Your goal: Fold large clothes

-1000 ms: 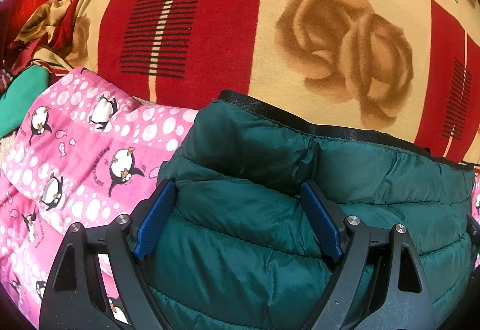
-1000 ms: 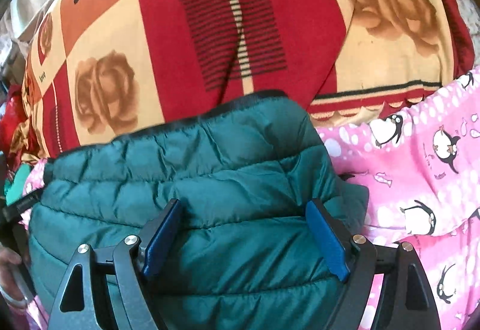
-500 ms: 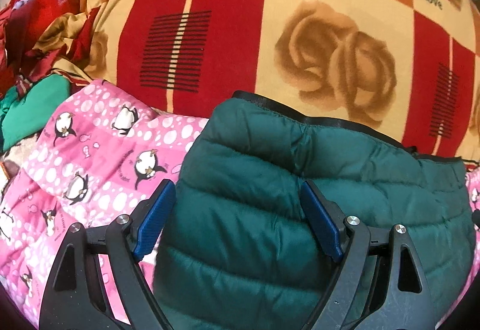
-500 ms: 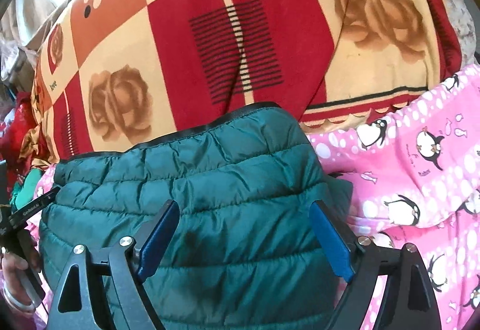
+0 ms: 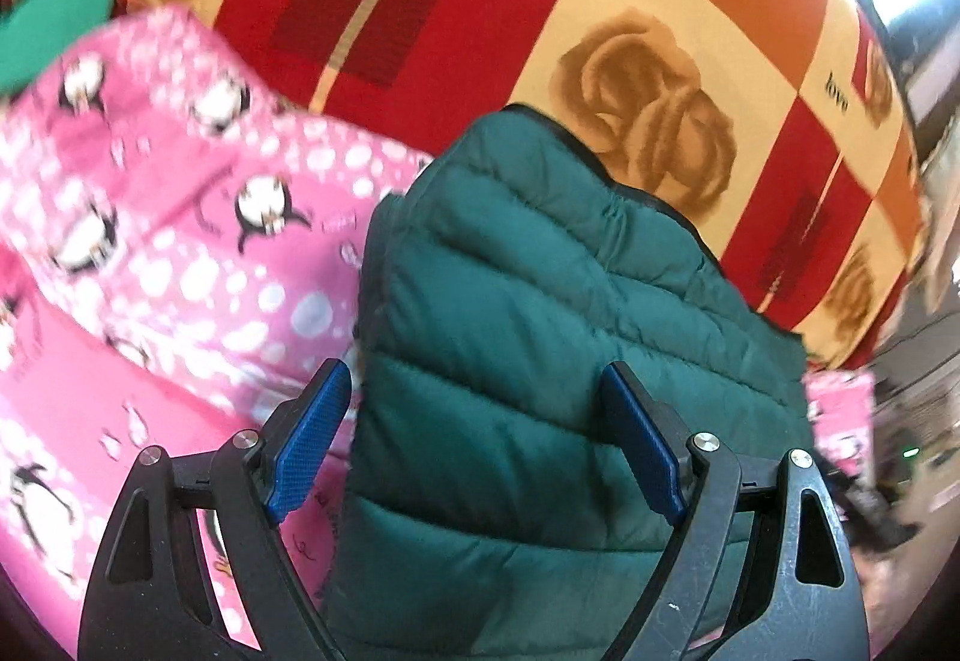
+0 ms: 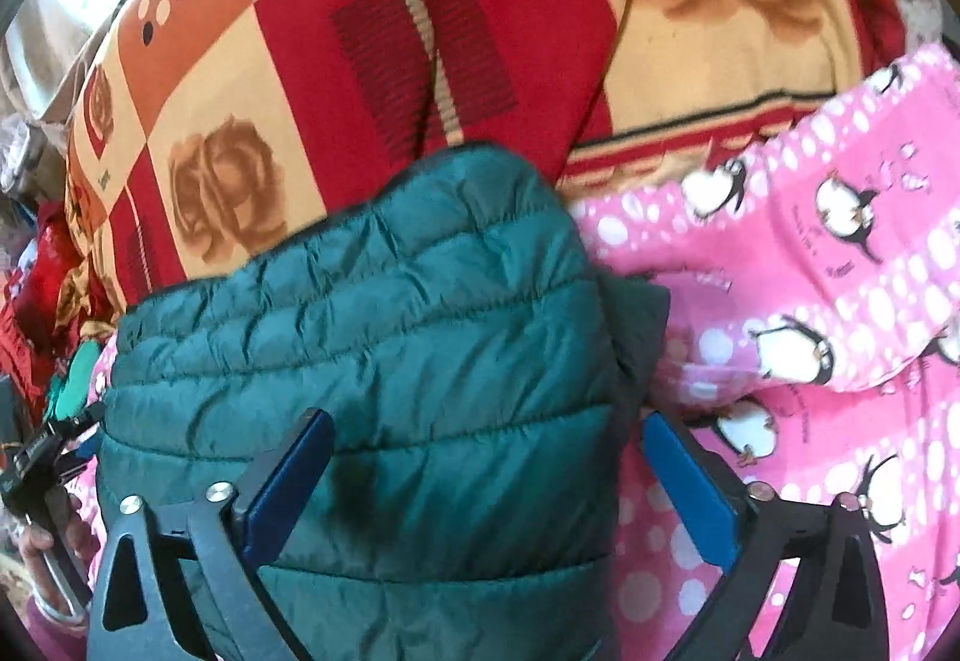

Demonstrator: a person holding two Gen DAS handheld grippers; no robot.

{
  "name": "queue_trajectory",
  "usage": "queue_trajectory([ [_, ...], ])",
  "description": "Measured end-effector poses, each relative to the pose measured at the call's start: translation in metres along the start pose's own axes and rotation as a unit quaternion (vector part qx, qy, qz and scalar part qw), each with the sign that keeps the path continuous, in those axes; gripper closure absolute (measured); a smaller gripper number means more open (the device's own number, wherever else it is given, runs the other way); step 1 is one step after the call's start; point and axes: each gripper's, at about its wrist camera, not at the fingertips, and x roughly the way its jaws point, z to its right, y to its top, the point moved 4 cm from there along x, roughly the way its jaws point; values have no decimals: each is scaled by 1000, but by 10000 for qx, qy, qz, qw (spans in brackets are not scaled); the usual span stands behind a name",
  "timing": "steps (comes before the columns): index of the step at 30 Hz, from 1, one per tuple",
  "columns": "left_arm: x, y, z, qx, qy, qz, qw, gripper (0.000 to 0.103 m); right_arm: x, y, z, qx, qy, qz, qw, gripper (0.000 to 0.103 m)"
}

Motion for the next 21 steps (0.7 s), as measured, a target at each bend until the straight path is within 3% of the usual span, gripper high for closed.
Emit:
queue_trajectory([
  [4,15,-7,-14,-378,-491,-281,9977,15,15,-5,11,271,404,-188,9986,0],
  [6,20,-8,-18,-469,-568,-335,9967,1,22,-6,17,422,608,-250,9969,0],
  [14,38,-7,-13,-312,-827,-554,9945,0,46,-6,24,624,1262,-664,9878,0],
  [17,43,-8,-7,-230,-882,-731,9931,0,47,-9,24,595,1510,-631,9847,0],
  [19,42,-10,-3,-116,-891,-807,9927,7,42,-12,17,376,1556,-545,9856,4],
  [21,36,-13,5,-26,-898,-708,9934,27,31,-13,8,150,1527,-364,9875,17],
])
